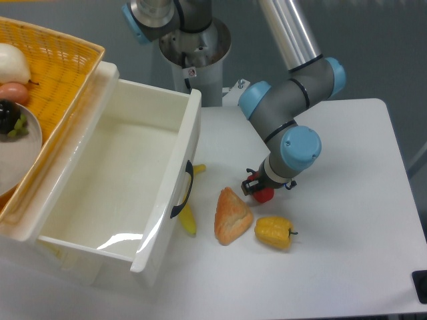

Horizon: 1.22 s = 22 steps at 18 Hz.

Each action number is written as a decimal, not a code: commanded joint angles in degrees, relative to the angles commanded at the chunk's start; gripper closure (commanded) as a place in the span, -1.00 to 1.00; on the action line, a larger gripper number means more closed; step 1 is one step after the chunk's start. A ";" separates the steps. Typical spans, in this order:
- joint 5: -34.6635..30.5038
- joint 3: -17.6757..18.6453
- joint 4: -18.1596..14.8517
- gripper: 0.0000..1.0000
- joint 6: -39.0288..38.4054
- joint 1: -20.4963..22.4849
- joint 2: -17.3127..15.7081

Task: Pick up the red pepper
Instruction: 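Lift the held red pepper up off the table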

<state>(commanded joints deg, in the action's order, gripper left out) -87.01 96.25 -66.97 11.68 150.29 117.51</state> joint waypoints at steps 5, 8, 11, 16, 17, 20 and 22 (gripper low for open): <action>0.62 -4.30 -0.35 0.51 5.44 1.41 -0.27; 0.44 -7.65 -0.62 0.51 16.50 2.37 -1.23; 0.62 -9.84 -0.53 0.50 27.83 3.60 -1.41; 0.09 -10.37 -0.62 0.50 44.71 5.54 -0.79; 0.00 -10.46 -0.62 0.50 47.88 6.32 -0.79; -0.52 -11.16 -0.70 0.50 55.01 8.08 -0.79; -1.14 -11.43 -0.70 0.50 58.18 8.35 -0.70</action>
<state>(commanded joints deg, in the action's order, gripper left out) -88.15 84.82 -67.68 69.86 158.64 116.81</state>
